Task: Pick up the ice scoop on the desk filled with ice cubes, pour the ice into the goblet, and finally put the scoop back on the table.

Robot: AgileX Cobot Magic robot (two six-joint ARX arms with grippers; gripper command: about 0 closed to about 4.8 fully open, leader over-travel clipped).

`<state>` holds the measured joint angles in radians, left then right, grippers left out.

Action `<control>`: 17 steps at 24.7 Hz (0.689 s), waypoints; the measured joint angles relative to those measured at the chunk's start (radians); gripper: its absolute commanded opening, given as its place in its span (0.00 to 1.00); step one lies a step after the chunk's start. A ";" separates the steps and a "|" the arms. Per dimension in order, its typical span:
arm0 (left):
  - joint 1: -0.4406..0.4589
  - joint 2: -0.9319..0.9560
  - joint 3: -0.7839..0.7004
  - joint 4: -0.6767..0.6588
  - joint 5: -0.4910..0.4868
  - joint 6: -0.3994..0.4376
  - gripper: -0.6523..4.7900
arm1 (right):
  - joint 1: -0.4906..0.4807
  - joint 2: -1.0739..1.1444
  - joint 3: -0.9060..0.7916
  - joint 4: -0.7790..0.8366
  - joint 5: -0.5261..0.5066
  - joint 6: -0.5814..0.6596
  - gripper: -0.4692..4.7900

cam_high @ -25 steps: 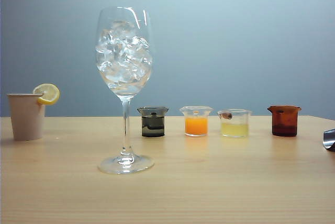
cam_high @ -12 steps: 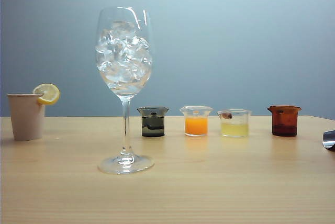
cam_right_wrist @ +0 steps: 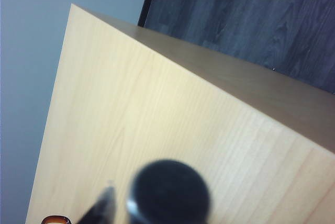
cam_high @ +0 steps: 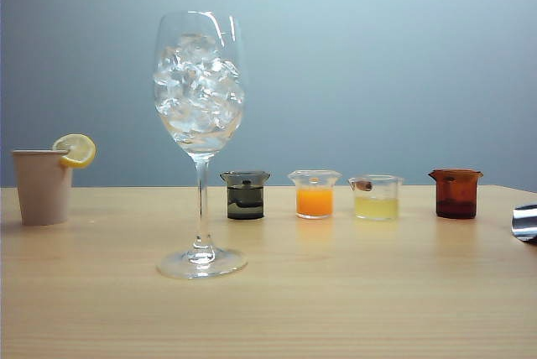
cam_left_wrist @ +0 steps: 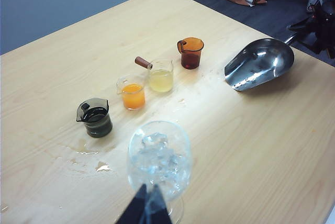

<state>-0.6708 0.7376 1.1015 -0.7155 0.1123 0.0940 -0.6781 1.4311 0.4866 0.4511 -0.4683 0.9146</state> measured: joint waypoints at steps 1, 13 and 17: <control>0.000 0.000 0.000 0.000 0.000 0.000 0.11 | 0.000 0.000 0.000 0.000 -0.001 0.000 0.49; 0.000 0.000 0.000 0.000 0.000 0.000 0.11 | 0.000 -0.002 0.001 -0.055 -0.003 0.012 0.76; 0.000 0.000 0.000 0.000 0.000 0.000 0.11 | 0.000 -0.050 0.001 -0.103 0.000 0.019 0.76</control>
<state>-0.6708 0.7376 1.1015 -0.7155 0.1123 0.0940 -0.6785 1.3815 0.4873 0.3485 -0.4686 0.9337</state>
